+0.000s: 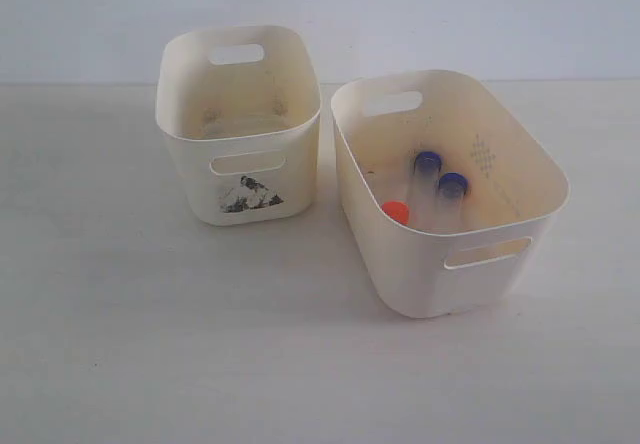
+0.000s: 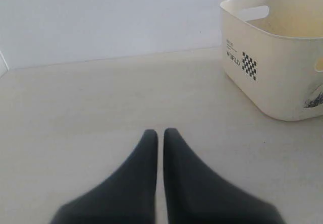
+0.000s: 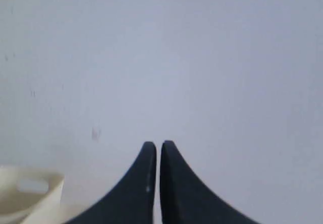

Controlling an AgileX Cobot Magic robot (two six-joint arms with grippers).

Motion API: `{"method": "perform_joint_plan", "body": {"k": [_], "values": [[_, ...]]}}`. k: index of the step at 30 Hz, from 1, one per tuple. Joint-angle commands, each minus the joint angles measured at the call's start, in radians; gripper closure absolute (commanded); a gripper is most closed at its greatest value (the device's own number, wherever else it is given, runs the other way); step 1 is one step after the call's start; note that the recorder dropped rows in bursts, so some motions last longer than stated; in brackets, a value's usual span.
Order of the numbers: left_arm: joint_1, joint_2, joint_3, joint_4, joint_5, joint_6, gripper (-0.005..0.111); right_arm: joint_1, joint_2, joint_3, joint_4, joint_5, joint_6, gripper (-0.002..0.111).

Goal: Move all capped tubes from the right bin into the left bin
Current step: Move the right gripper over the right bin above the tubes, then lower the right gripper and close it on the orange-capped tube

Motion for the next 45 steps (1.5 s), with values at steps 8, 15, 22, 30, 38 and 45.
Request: {"method": "perform_joint_plan", "body": {"k": [8, 15, 22, 30, 38, 45], "values": [[0.001, -0.002, -0.004, -0.007, -0.015, -0.012, 0.102, 0.001, -0.001, -0.130, 0.188, -0.311, -0.057, 0.106], [0.001, -0.002, -0.004, -0.007, -0.015, -0.012, 0.102, 0.001, 0.385, -0.634, 0.355, 0.535, -0.256, 0.106], [0.001, -0.002, -0.004, -0.007, -0.015, -0.012, 0.102, 0.001, 0.796, -0.960, 0.357, 1.139, -0.234, 0.106], [0.001, -0.002, -0.004, -0.007, -0.015, -0.012, 0.102, 0.001, 1.097, -1.081, 0.535, 1.153, -0.215, 0.105], [0.001, -0.002, -0.004, -0.007, -0.015, -0.012, 0.102, 0.200, 1.571, -1.438, 0.191, 1.340, 0.101, 0.073], [0.001, -0.002, -0.004, -0.007, -0.015, -0.012, 0.102, 0.220, 1.859, -1.568, 0.138, 1.298, 0.321, 0.073]]}}
